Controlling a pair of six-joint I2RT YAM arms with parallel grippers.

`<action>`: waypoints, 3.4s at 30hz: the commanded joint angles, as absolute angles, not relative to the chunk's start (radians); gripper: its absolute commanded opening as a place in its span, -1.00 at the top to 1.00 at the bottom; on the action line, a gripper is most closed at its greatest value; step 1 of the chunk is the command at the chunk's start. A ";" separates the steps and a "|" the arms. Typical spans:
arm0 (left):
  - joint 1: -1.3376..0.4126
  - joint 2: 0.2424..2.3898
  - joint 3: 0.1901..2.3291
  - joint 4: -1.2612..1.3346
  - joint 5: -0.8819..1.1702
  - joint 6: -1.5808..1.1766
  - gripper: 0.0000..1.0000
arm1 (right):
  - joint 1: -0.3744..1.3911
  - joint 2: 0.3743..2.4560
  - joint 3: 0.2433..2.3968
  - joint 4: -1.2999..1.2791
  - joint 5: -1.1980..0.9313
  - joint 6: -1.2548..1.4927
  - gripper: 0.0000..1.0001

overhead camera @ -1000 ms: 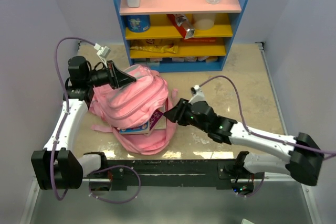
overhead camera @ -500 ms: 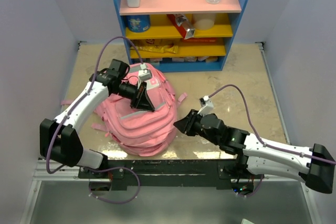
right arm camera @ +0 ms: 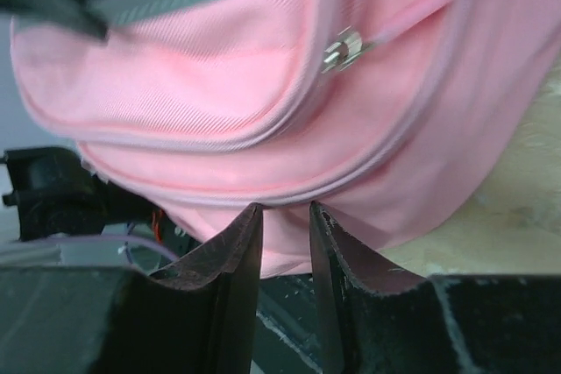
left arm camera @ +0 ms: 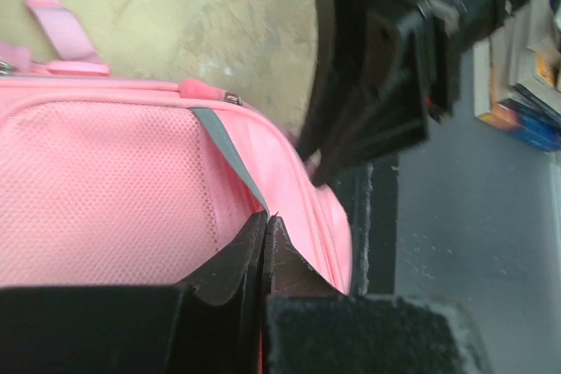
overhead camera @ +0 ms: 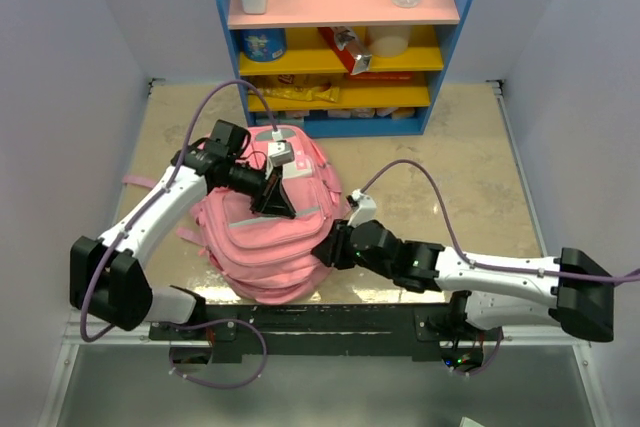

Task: Pack the student bag
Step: Adjust the student bag at the center of the board.

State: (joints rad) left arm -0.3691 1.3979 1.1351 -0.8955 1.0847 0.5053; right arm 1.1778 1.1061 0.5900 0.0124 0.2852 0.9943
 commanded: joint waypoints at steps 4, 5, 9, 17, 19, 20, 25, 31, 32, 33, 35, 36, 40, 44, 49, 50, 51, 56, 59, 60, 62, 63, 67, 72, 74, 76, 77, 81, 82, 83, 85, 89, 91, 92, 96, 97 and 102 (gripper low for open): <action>-0.373 1.353 1.150 -0.465 0.983 0.198 1.00 | 1.365 1.152 0.664 0.221 0.176 0.713 0.41; -0.373 1.367 1.157 -0.453 0.973 0.190 1.00 | 1.391 1.184 0.696 0.201 0.189 0.678 0.40; -0.373 1.404 1.147 -0.358 0.963 0.088 1.00 | 1.477 1.313 0.779 0.128 0.172 0.533 0.35; -0.374 1.405 1.163 -0.359 0.924 0.086 1.00 | 1.540 1.500 0.877 0.114 0.176 0.396 0.31; -0.374 1.404 1.166 -0.321 0.876 0.057 1.00 | 1.540 1.549 0.885 0.109 0.189 0.388 0.33; -0.373 1.404 1.167 -0.301 0.855 0.046 1.00 | 1.539 1.565 0.897 0.103 0.190 0.388 0.35; -0.371 1.443 1.215 -0.219 0.784 -0.043 1.00 | 1.508 1.662 0.906 0.034 0.409 0.496 0.33; -0.371 1.470 1.243 -0.221 0.808 -0.075 1.00 | 1.344 1.678 0.882 -0.155 0.607 0.721 0.45; -0.371 1.459 1.239 -0.225 0.810 -0.071 1.00 | 1.321 1.643 0.868 -0.169 0.617 0.738 0.45; -0.371 1.454 1.232 -0.229 0.827 -0.063 1.00 | 1.284 1.619 0.852 -0.163 0.621 0.738 0.44; -0.371 1.447 1.227 -0.242 0.842 -0.048 1.00 | 1.250 1.545 0.812 -0.153 0.632 0.736 0.44; -0.371 1.447 1.229 -0.267 0.863 -0.037 0.96 | 1.215 1.523 0.802 -0.153 0.637 0.732 0.44; -0.371 1.457 1.241 -0.351 0.893 0.029 0.50 | 1.164 1.421 0.778 -0.211 0.713 0.747 0.43; -0.373 1.454 1.267 -0.451 0.896 0.115 0.11 | 1.158 1.319 0.721 -0.203 0.706 0.802 0.26; -0.348 1.434 1.345 -0.547 0.894 0.159 -0.32 | 1.290 1.125 0.546 -0.079 0.678 0.822 -0.08; -0.330 1.431 1.383 -0.560 0.896 0.169 -0.55 | 1.355 1.097 0.537 -0.072 0.689 0.824 -0.10; -0.321 1.428 1.400 -0.583 0.900 0.173 -0.60 | 1.380 1.073 0.532 -0.071 0.695 0.825 -0.12; -0.250 1.424 1.479 -0.661 0.928 0.242 -0.57 | 1.503 0.960 0.612 -0.190 0.681 0.888 -0.11; -0.218 1.413 1.439 -0.690 0.937 0.293 -0.37 | 1.551 0.971 0.663 -0.132 0.580 0.861 -0.05; -0.215 1.411 1.427 -0.707 0.936 0.308 -0.31 | 1.557 0.997 0.711 -0.121 0.559 0.865 -0.10; -0.210 1.402 1.393 -0.724 0.925 0.350 -0.21 | 1.563 1.140 0.793 -0.162 0.542 0.893 -0.21; -0.204 1.396 1.379 -0.723 0.916 0.356 -0.18 | 1.562 1.207 0.892 -0.190 0.541 0.902 -0.37; -0.147 1.381 1.364 -0.755 0.939 0.403 -0.11 | 1.562 1.451 1.119 -0.336 0.552 0.933 -0.97; -0.045 1.373 1.431 -0.870 0.974 0.479 -0.07 | 1.560 1.627 1.276 -0.374 0.591 1.061 -0.97; -0.005 1.367 1.456 -0.912 0.989 0.511 0.03 | 1.560 1.647 1.261 -0.336 0.594 1.144 -0.96; 0.000 1.355 1.466 -0.936 0.991 0.528 0.08 | 1.557 1.676 1.233 -0.340 0.613 1.240 -0.72; 0.029 1.348 1.473 -0.948 0.988 0.529 0.08 | 1.548 1.684 1.223 -0.345 0.620 1.344 -0.68; 0.038 1.312 1.470 -0.960 0.928 0.528 -0.11 | 1.531 1.703 1.190 -0.463 0.656 1.673 -0.49; 0.040 1.293 1.465 -0.957 0.914 0.522 -0.15 | 1.529 1.710 1.193 -0.553 0.675 1.746 -0.40; 0.040 1.284 1.456 -0.954 0.901 0.519 -0.15 | 1.523 1.727 1.198 -0.598 0.683 1.870 -0.33; 0.046 1.263 1.450 -0.971 0.890 0.541 -0.17 | 1.511 1.750 1.223 -0.638 0.710 1.943 -0.36; 0.054 1.229 1.436 -1.015 0.893 0.575 -0.17 | 1.456 1.892 1.324 -0.640 0.694 1.983 -0.36; 0.058 1.215 1.439 -1.031 0.896 0.592 -0.17 | 1.436 1.949 1.411 -0.681 0.677 1.980 -0.33; 0.061 1.215 1.443 -1.051 0.899 0.600 -0.17 | 1.422 1.971 1.436 -0.695 0.673 1.973 -0.25; 0.074 1.213 1.433 -1.077 0.907 0.632 -0.17 | 1.407 2.016 1.491 -0.709 0.698 1.967 0.02; 0.080 1.213 1.428 -1.080 0.910 0.647 -0.16 | 1.405 2.014 1.490 -0.716 0.703 1.970 0.06; 0.092 1.219 1.394 -1.077 0.923 0.673 -0.15 | 1.410 1.974 1.468 -0.796 0.741 1.968 0.13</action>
State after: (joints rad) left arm 0.0769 1.2255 1.4155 -1.0691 0.8906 0.6174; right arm 1.4143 2.0193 1.4609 -0.6811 0.6704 1.9190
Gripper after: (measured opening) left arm 0.580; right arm 0.440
